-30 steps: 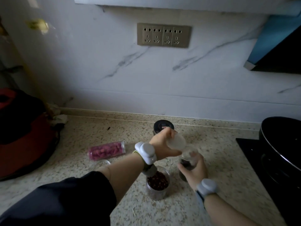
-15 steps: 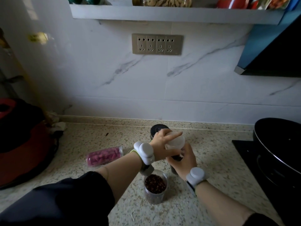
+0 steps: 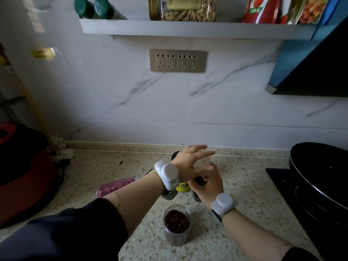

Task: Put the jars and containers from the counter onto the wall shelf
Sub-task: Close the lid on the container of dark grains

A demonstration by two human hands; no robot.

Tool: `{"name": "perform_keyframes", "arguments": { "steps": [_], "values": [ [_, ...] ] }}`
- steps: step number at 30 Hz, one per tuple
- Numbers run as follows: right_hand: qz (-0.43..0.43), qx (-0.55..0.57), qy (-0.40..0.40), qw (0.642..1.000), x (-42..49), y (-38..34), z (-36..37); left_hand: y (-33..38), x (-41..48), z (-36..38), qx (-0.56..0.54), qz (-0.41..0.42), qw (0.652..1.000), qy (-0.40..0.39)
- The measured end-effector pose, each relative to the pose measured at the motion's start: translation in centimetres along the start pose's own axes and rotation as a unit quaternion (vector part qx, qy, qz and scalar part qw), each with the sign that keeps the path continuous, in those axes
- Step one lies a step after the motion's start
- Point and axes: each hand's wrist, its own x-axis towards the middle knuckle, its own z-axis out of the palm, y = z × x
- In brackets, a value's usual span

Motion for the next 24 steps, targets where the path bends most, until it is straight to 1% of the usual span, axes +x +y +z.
{"name": "perform_keyframes", "arguments": {
  "steps": [2, 4, 7, 8, 10, 13, 15, 17, 20, 22, 23, 24],
  "values": [
    [0.005, 0.015, 0.046, 0.999, 0.0, -0.1, -0.2, -0.5, -0.3, -0.3, -0.001, 0.006, 1.000, 0.010],
    [0.021, 0.035, 0.069, 0.997, 0.2, 0.1, -0.5, -1.2, -0.6, -0.9, 0.001, -0.002, 1.000, 0.024],
    [0.035, 0.028, 0.052, 0.998, 0.3, 1.0, -0.6, -1.9, -0.9, -1.4, -0.021, -0.009, 1.000, -0.016],
    [0.036, 0.028, 0.046, 0.998, 0.4, 1.1, -0.6, -1.8, -0.9, -1.4, -0.025, -0.013, 0.999, -0.019],
    [0.042, 0.045, 0.045, 0.997, 0.5, 1.0, -0.5, -1.3, -0.8, -0.9, -0.046, -0.033, 0.998, 0.006],
    [0.025, 0.047, 0.038, 0.998, 0.7, 0.6, -0.3, -0.7, -0.5, -0.4, -0.075, -0.061, 0.992, 0.077],
    [0.015, 0.029, 0.024, 0.999, 0.7, 0.8, -0.5, -0.7, -0.6, -0.5, -0.074, -0.068, 0.991, 0.091],
    [0.010, 0.019, 0.006, 1.000, 0.6, 1.2, -0.8, -1.0, -0.9, -0.9, -0.070, -0.056, 0.994, 0.056],
    [-0.009, 0.004, -0.029, 1.000, 0.3, 1.6, -1.3, -1.5, -1.4, -2.0, -0.065, -0.018, 0.997, -0.047],
    [-0.020, -0.003, -0.042, 0.999, 0.1, 1.8, -1.4, -1.6, -1.6, -2.8, -0.053, -0.015, 0.992, -0.114],
    [-0.018, -0.005, -0.039, 0.999, 0.0, 1.8, -1.2, -1.4, -1.5, -2.8, -0.054, -0.024, 0.990, -0.129],
    [-0.014, -0.007, -0.030, 0.999, 0.1, 1.6, -1.0, -0.9, -1.4, -2.7, -0.056, -0.036, 0.990, -0.126]
  ]
}}
